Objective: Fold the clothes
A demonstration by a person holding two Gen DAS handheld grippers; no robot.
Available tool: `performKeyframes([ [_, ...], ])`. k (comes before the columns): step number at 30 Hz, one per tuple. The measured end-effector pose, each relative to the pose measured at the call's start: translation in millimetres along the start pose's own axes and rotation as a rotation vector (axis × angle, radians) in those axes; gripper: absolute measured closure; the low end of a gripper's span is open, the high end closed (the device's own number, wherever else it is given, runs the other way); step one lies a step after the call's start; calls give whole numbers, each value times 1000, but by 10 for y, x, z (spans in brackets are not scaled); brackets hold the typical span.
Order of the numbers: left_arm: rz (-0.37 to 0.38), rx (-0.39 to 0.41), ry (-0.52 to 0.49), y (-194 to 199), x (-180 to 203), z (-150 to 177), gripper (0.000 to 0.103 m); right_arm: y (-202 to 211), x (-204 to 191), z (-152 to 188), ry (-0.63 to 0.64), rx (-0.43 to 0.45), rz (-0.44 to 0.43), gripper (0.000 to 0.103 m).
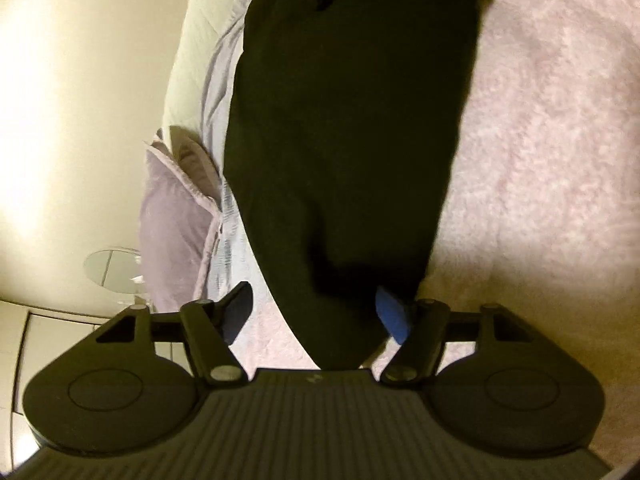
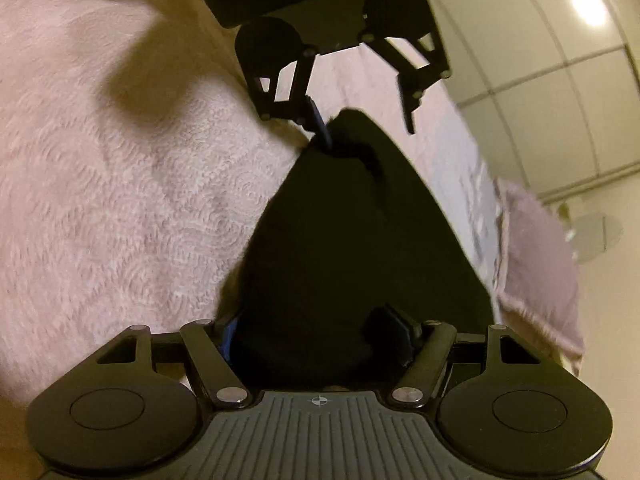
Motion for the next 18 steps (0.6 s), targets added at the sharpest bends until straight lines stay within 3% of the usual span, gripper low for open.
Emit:
performKeyframes([
  [2,-9,-2,1,77,32,1,47,49,-9,73,-20,57,10,36],
  [6,-30,-48,-26,24,156,-1,47,178,45,218,-124,175,2,71],
  [10,-59,-70,-115,-75,204,-106,46,509,196,266,-202,264,-26,88],
  [14,-80,-122,-152,-84,214,-176,45,821,257,456,-187,318,-25,90],
  [18,-115,-159,-215,-130,279,-295,46,806,249,588,-157,358,-4,90],
])
Point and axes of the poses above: each gripper's, at about its wrist camera, not at the fingertips, and y roughly against the way its jaws point, x to its right, z to its underside, the point moved 6 cm from there along -y, roughly the way its jaws point, and after that the axes turned 6 degrees about -y, right-handed, at the moved point
